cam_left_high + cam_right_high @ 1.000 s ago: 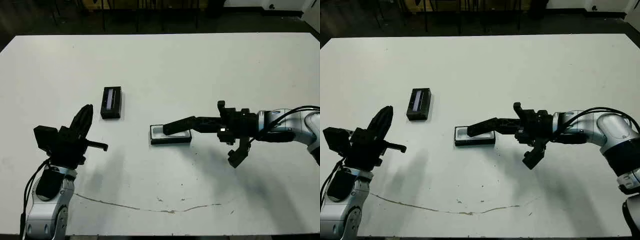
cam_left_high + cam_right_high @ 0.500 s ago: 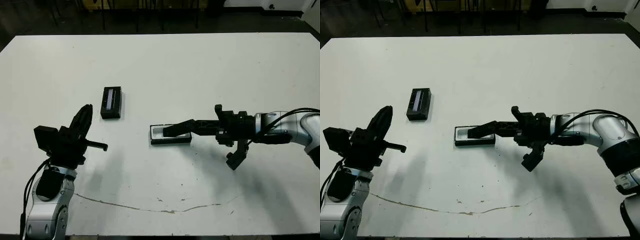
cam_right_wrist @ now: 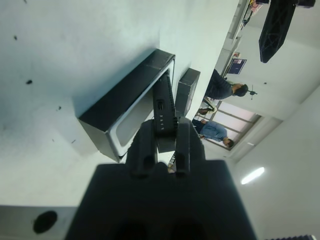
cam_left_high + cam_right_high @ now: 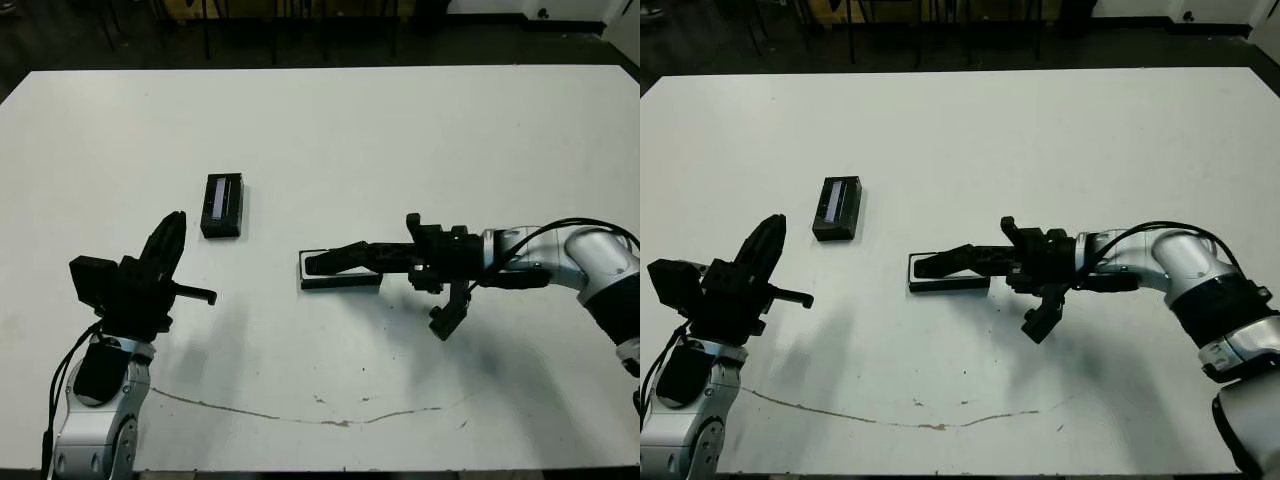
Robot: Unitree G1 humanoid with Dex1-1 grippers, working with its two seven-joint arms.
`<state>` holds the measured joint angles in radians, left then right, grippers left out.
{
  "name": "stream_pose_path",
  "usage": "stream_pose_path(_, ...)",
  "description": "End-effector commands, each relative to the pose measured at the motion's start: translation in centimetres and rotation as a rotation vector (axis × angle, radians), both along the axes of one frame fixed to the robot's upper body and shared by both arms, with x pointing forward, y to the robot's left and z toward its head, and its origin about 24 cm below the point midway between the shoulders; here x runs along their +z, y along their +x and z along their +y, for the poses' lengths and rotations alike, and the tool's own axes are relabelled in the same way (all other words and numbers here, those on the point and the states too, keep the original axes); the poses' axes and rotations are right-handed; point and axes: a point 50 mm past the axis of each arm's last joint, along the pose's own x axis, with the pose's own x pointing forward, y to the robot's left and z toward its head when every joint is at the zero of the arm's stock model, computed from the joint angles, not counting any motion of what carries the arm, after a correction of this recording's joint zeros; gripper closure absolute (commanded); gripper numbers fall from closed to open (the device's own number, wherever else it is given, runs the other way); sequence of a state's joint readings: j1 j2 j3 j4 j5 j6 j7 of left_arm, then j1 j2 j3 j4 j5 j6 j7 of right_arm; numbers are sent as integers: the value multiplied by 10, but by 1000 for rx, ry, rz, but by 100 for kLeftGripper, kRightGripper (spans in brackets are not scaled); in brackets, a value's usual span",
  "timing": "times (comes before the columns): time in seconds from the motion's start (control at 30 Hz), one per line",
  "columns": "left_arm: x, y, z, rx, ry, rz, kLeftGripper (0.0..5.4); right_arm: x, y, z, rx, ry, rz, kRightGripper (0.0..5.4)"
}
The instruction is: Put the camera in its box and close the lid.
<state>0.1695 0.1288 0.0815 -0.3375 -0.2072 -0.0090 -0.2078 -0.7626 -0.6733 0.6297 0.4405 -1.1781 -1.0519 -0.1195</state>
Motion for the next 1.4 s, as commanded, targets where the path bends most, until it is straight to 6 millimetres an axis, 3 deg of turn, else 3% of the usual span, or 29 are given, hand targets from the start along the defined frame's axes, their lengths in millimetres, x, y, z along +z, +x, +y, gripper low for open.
stream_pose_path(0.03, -5, -3, 0, 12, 5, 30, 540, -9, -1, 11, 45, -18, 1, 539)
stream_pose_path(0.3, -5, -3, 0, 19, 10, 29, 540, -16, 2, 12, 20, -5, 31, 539)
stream_pose_path(0.4, -4, -3, 0, 19, 6, 27, 540, -10, 4, 8, -2, -82, -18, 539)
stream_pose_path(0.5, -4, -3, 1, 18, 8, 23, 540, 4, 6, -1, -41, -226, -125, 499)
stream_pose_path(0.67, -3, -3, 1, 13, 3, 18, 540, 27, 8, -16, -195, -286, -144, 414)
stream_pose_path(1.1, 0, 1, -1, -10, -9, 18, 540, 52, -2, -31, -284, -215, -138, 183)
stream_pose_path(1.2, -1, 1, 0, -3, -1, 17, 540, 57, 0, -32, -348, -136, -124, 132)
stream_pose_path(1.33, -1, 0, 0, 0, 2, 16, 540, 60, 2, -34, -421, 226, -25, 60)
stream_pose_path(1.4, -1, 0, 0, 1, -2, 18, 540, 62, 2, -35, -462, 406, 37, 64)
